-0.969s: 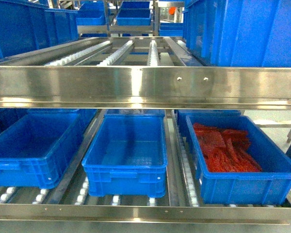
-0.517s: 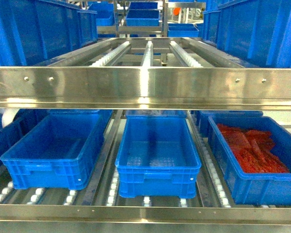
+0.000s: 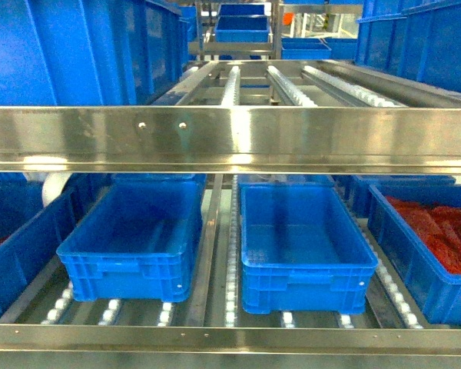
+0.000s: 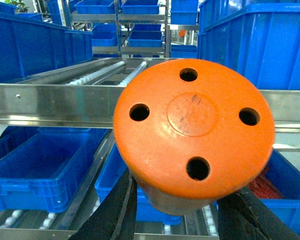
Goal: Sort blue parts and orange caps into right shelf containers
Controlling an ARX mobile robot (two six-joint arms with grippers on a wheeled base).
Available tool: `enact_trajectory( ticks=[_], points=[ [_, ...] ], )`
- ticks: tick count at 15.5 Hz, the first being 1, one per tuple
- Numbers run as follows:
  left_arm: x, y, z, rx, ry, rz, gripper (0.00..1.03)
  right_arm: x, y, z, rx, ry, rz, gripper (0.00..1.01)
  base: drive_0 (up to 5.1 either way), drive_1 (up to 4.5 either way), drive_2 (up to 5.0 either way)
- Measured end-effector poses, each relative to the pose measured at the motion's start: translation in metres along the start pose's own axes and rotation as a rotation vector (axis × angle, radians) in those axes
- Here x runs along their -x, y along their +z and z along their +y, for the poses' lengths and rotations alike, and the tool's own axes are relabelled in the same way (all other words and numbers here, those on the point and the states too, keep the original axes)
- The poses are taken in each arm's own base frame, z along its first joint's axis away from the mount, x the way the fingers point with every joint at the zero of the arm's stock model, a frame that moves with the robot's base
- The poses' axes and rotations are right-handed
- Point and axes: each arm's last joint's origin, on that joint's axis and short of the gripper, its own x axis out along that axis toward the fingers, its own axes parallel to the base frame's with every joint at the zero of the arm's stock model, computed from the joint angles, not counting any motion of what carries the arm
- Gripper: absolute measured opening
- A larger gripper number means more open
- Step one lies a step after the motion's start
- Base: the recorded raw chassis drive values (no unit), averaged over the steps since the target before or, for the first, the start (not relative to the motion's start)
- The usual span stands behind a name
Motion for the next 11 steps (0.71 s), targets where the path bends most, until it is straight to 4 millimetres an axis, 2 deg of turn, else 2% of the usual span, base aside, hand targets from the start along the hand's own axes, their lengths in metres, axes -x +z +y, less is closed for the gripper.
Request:
enact_trajectory(
  ticks=[11],
  points=[
    [0.0, -0.0002, 0.0, 0.0, 0.002, 0.002, 0.42, 0.0, 0.0001, 0.0001, 0.0, 0.002, -0.001, 0.39, -4.8, 2.52, 2.5]
  ],
)
